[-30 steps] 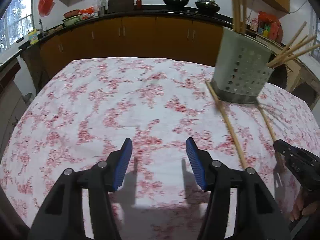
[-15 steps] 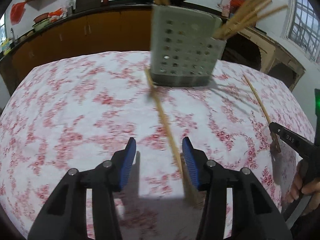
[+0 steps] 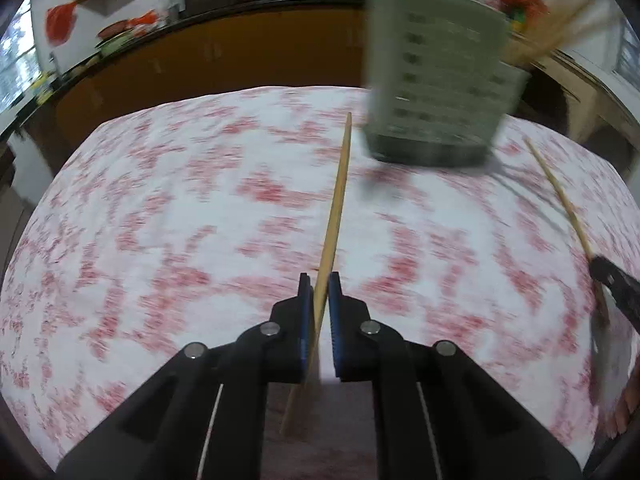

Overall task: Organize utensils
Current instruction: 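Close the left tool on a chopstick while the right tool grasps the last one, then lift the held chopsticks upright and carry both tools toward the holder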

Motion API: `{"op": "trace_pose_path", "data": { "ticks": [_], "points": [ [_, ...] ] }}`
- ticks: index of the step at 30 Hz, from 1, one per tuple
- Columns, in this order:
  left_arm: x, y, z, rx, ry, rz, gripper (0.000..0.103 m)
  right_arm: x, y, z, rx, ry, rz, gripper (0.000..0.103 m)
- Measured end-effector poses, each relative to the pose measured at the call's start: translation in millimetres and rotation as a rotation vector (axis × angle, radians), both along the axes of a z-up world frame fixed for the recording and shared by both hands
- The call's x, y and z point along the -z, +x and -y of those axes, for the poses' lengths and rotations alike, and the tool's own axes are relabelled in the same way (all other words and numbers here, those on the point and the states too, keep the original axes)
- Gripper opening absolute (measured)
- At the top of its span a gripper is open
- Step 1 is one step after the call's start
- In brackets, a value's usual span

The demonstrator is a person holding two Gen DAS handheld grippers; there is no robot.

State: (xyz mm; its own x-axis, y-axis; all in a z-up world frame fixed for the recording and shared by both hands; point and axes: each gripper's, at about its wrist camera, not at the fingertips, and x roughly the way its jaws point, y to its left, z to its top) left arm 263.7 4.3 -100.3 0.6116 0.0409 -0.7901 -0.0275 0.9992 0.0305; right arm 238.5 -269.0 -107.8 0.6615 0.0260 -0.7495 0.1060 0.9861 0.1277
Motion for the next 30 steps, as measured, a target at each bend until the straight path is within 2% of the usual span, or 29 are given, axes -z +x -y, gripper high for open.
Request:
{"op": "trace_pose_path", "data": {
  "ticks": [4,7,10,16,21,23,26,30],
  "points": [
    [-1.0,14.0,-32.4,-0.029,-0.027,0.001,0.010,-0.9,-0.3,-12.1,-0.056,0.008,0.004,0.008],
    [-3.1,18.5,-40.5,0.039,-0.074,-0.007,0.010,-1.3,-0.4,-16.6,-0.069,-0.002,0.002,0.008],
    [-3.7,18.3,-44.9,0.116,-0.099,-0.013,0.016,-0.5,0.0,-15.1,-0.065,0.008,0.001,0.008],
    [-1.0,6.4,-44.9,0.168,-0.045,0.018,0.020,0.1,0.4,-15.3,-0.064,-0.007,-0.001,0.008],
    [-1.0,-3.0,-41.1,0.152,-0.020,0.019,0.022,0.3,0.9,-17.5,-0.063,-0.023,-0.002,0.008],
    [-0.4,-2.0,-38.3,0.141,-0.004,0.018,0.027,0.2,0.8,-17.5,-0.063,-0.029,-0.002,0.008],
    [1.1,2.5,-38.6,0.124,-0.016,0.017,0.031,0.0,0.2,-18.0,-0.063,-0.034,-0.002,0.008],
    [0.3,2.8,-43.2,0.112,-0.018,0.017,0.031,0.3,0.4,-19.6,-0.063,-0.040,-0.003,0.008]
  ]
}}
